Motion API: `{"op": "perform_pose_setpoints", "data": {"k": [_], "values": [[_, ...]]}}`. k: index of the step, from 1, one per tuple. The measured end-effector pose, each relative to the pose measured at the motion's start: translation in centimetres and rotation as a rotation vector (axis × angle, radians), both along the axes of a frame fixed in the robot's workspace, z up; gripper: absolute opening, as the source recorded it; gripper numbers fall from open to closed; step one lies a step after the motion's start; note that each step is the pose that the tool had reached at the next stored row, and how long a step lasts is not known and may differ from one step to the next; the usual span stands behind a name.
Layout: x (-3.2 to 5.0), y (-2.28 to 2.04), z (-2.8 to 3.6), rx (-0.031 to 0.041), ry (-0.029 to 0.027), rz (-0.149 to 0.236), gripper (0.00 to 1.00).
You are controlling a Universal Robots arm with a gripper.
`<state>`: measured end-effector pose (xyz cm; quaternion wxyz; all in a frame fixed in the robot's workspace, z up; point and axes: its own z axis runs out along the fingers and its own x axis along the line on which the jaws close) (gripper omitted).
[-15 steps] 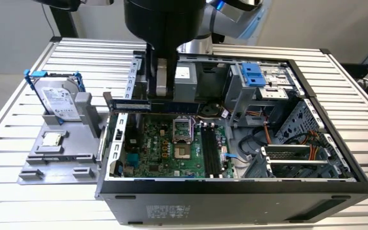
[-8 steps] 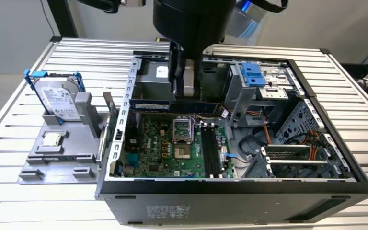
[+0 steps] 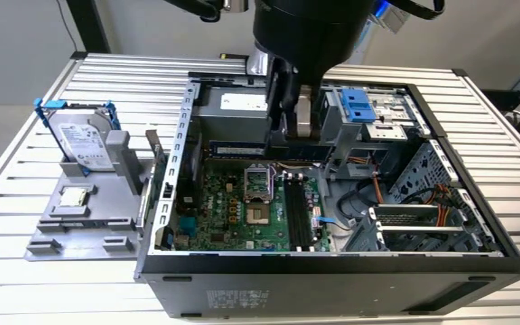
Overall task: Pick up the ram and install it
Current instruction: 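Pick up the ram and move it above insertion slot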
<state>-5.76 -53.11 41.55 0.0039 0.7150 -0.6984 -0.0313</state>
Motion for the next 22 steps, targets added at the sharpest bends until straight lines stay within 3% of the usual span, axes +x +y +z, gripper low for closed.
{"op": "perform_pose_setpoints", "data": {"k": [4,8,22], "values": [[0.95,0.00,-0.01,0.0003,-0.0192,0.000,0.00],[1.48,0.00,-0.01,0.0002,-0.0199,0.000,0.00],[1.56,0.07,-0.04,0.0002,-0.0199,0.000,0.00]]}}
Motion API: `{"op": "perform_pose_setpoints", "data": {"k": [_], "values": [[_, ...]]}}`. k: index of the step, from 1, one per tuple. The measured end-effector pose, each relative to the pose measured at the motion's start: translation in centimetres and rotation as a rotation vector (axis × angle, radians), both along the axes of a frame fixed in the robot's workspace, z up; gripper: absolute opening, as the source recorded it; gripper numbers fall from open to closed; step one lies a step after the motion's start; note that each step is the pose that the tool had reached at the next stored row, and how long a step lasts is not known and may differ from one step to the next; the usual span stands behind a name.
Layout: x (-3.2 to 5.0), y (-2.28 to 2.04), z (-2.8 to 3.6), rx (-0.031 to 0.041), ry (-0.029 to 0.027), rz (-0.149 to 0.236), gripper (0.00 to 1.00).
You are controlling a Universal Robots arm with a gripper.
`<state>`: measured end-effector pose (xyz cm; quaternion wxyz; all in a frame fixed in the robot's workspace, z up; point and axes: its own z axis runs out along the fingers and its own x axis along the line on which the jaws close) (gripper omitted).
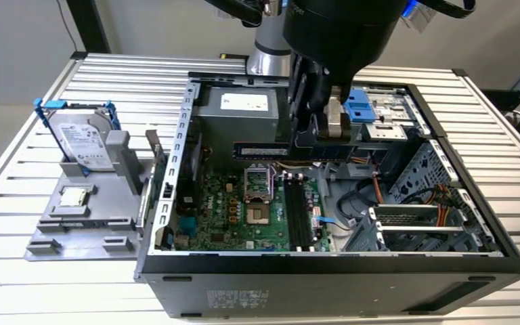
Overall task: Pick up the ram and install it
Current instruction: 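Pick up the ram and move it above insertion slot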
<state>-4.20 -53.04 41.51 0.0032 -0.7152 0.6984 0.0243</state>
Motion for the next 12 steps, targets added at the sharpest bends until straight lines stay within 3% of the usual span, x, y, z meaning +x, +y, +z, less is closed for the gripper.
{"op": "perform_pose_setpoints", "data": {"k": [12], "values": [[0.07,0.60,-0.10,0.0000,0.0000,-0.036,0.00]]}}
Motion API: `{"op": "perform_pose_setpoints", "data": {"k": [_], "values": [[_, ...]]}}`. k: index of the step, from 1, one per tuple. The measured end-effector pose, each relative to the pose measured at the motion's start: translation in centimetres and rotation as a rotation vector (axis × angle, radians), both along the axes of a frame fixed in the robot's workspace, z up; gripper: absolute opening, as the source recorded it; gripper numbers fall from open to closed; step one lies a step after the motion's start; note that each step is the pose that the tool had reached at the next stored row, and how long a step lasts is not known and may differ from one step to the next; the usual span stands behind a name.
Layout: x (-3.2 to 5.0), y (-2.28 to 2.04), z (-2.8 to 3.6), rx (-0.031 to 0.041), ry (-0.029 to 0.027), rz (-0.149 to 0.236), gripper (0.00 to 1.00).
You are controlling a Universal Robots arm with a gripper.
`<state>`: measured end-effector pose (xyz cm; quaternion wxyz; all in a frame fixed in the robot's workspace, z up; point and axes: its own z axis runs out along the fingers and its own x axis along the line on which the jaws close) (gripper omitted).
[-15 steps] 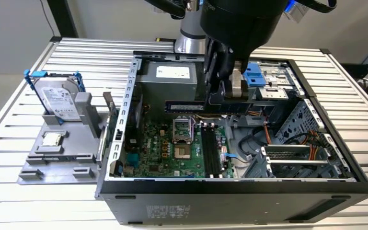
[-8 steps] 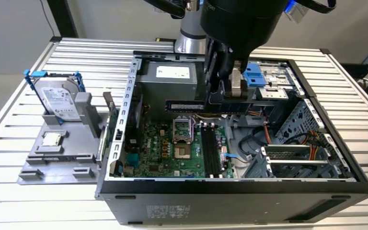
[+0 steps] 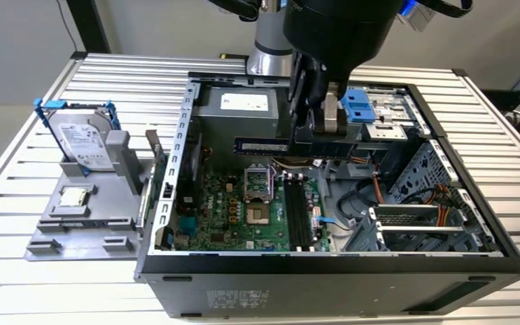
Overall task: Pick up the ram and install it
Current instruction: 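Pick up the ram and move it above insertion slot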
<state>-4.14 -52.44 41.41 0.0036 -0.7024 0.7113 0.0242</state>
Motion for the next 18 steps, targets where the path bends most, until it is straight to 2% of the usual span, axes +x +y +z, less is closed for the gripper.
{"op": "perform_pose_setpoints", "data": {"k": [4,10,13,18], "values": [[0.01,0.04,-0.01,0.0001,0.0000,0.000,0.00],[0.49,0.47,-0.01,0.0000,0.0000,0.000,0.00],[0.92,0.93,-0.02,-0.0001,-0.0004,0.000,0.00],[1.27,2.08,-0.06,0.0001,-0.0022,0.000,0.00]]}}
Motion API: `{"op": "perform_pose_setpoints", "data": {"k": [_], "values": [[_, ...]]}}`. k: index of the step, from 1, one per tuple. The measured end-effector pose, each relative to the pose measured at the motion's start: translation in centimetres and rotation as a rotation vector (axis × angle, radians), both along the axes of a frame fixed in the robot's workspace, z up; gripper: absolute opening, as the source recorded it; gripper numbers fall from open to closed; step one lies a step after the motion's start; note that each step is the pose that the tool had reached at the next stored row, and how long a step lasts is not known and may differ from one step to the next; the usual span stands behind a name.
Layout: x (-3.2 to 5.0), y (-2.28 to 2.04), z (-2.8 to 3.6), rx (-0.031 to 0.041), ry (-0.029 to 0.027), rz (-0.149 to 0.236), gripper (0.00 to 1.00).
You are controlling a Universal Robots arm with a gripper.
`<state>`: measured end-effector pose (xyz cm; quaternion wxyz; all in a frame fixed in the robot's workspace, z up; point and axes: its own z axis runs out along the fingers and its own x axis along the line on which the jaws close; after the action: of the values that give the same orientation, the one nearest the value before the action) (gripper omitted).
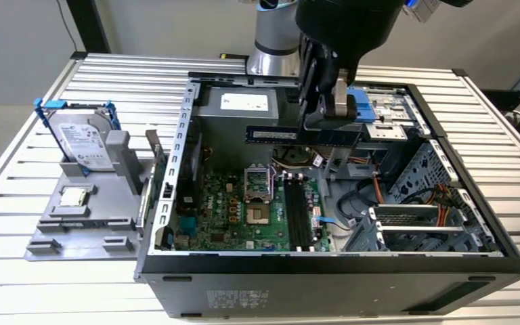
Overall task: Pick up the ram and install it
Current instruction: 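Pick up the ram and move it above insertion slot, then insert the ram into the slot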
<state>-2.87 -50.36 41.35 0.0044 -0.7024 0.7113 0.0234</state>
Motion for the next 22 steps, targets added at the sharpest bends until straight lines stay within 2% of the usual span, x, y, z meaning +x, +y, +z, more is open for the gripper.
{"op": "perform_pose_setpoints", "data": {"k": [6,12,17,22], "values": [[0.30,1.39,-0.05,0.0000,-0.0023,0.000,0.00],[0.60,2.49,-0.09,0.0000,-0.0033,0.000,0.00],[0.84,3.29,-0.13,0.0000,-0.0038,0.000,0.00],[0.98,3.73,-0.16,0.0000,-0.0039,0.000,0.00]]}}
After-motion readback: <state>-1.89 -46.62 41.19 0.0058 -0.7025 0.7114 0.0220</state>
